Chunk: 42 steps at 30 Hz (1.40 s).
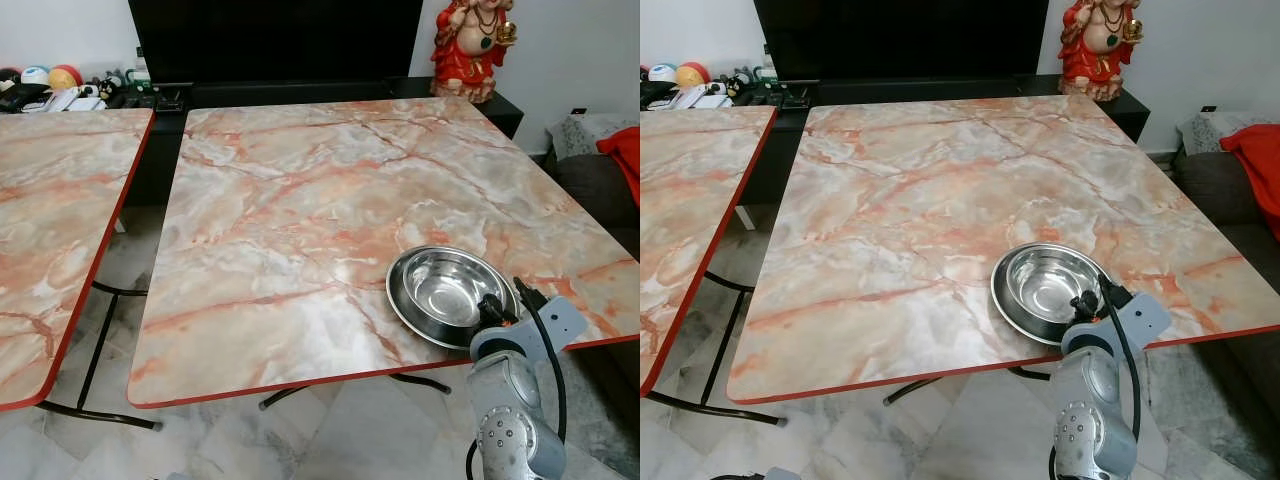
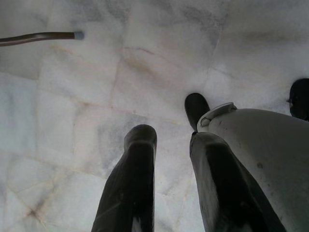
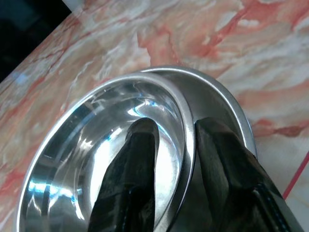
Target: Setting the table
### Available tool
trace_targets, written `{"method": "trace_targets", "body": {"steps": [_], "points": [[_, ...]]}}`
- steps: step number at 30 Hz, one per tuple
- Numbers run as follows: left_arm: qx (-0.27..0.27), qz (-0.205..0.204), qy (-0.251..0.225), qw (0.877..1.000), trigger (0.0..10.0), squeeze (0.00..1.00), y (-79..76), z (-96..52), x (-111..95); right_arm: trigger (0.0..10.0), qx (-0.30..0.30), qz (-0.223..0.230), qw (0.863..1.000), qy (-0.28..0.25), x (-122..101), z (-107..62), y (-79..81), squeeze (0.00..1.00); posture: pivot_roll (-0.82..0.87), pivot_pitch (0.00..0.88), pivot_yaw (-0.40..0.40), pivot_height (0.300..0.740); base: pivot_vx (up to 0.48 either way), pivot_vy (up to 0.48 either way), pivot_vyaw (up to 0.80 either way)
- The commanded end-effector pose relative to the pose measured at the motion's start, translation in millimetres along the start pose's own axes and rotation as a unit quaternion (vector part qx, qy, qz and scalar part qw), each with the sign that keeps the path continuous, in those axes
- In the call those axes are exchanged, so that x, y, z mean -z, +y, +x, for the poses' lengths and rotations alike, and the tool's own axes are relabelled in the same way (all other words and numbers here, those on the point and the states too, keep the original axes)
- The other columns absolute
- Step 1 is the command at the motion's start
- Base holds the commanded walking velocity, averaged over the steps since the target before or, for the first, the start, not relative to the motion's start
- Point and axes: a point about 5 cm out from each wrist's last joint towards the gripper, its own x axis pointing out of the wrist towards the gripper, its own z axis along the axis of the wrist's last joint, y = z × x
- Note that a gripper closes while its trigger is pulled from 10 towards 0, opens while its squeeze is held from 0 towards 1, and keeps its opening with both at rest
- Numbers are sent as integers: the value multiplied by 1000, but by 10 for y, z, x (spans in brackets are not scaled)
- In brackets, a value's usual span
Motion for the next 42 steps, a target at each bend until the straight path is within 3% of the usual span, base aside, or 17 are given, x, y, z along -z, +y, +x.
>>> {"method": "trace_targets", "body": {"steps": [1,5,22,23,24,28,35,38,42], "points": [[4,5,8,1000,10000,0,-17,-11,52,10000,2,-17,999,-32,-87,-36,4,0,2,119,-8,740,0,0,0],[5,4,9,1000,10000,0,-19,-10,51,10000,8,-41,997,-67,-181,-52,-6,0,-3,120,-8,740,0,0,0],[8,4,8,1000,10000,0,-43,-9,50,10000,10,-68,994,-89,-218,-60,-7,0,-1,118,-9,740,0,0,0],[3,4,9,1000,10000,0,-9,-11,52,10000,-45,-107,988,-102,-259,-28,98,0,-6,110,-11,740,0,0,0],[-6,4,10,1000,10000,0,50,-14,54,10000,-118,-164,972,-117,-316,16,208,0,-3,104,-16,740,0,0,0],[-16,1,12,1000,10000,0,116,-23,68,10000,-161,-239,949,-130,-421,72,159,0,-2,89,-25,740,0,0,0],[-19,1,14,1000,10000,0,105,-27,88,10000,-165,-230,946,-158,-533,77,190,0,-13,67,-21,740,0,0,0],[-17,2,15,1000,10000,0,88,-27,93,10000,-180,-231,944,-155,-486,62,214,0,-12,62,-21,740,0,0,0],[-24,5,5,1000,10000,0,125,-29,70,10000,-205,-271,930,-141,-331,8,173,0,-9,56,-23,740,0,0,0]]}}
